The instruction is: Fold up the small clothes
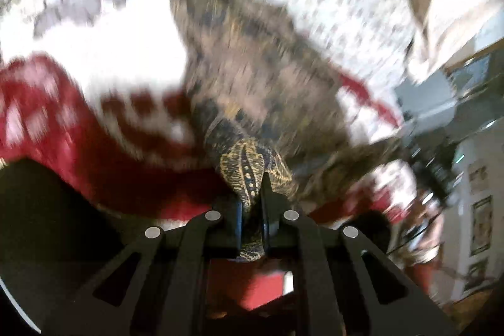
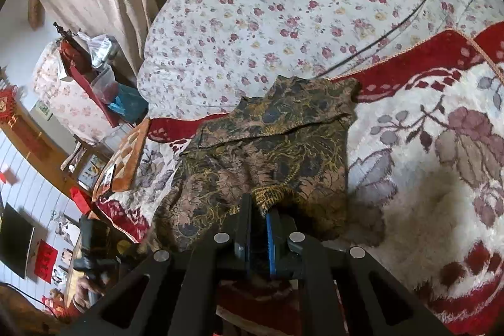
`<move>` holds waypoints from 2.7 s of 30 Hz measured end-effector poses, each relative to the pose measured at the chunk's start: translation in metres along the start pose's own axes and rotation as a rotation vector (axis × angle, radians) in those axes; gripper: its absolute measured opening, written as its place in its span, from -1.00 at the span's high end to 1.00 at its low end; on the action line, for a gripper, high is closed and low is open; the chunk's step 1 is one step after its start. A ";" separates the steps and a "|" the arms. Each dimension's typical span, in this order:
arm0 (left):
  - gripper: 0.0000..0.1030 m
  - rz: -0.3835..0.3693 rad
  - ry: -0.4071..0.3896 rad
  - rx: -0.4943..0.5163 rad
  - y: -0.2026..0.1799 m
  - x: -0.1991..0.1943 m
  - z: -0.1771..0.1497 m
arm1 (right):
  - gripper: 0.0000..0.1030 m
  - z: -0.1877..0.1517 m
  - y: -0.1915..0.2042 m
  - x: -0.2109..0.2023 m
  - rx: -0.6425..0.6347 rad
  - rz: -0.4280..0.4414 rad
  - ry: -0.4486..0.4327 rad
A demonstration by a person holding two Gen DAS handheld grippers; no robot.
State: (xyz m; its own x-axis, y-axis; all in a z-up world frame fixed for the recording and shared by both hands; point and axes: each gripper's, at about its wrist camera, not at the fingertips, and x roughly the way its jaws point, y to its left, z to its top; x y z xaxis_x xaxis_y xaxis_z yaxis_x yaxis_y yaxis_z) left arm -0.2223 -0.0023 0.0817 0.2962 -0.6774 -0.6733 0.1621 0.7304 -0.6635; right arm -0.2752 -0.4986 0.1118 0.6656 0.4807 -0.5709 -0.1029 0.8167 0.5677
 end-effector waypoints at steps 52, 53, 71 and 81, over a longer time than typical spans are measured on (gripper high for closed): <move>-0.14 0.135 0.015 0.189 -0.008 0.140 0.295 | -0.03 0.158 -0.067 0.222 -0.149 -0.111 0.166; -0.14 0.157 0.045 0.202 -0.009 0.148 0.292 | -0.03 0.156 -0.065 0.236 -0.169 -0.126 0.193; -0.16 0.132 -0.042 -0.028 0.031 0.144 0.354 | -0.10 0.235 -0.081 0.270 -0.056 -0.234 0.062; -0.19 0.072 0.023 0.031 0.045 0.095 0.249 | -0.40 0.122 -0.079 0.176 -0.014 -0.202 0.143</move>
State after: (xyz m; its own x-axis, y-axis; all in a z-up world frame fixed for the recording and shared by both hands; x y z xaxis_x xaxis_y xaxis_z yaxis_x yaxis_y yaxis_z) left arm 0.0477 -0.0120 0.0687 0.2866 -0.6242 -0.7268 0.1704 0.7797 -0.6025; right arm -0.0593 -0.5171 0.0392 0.5622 0.3470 -0.7507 0.0102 0.9047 0.4259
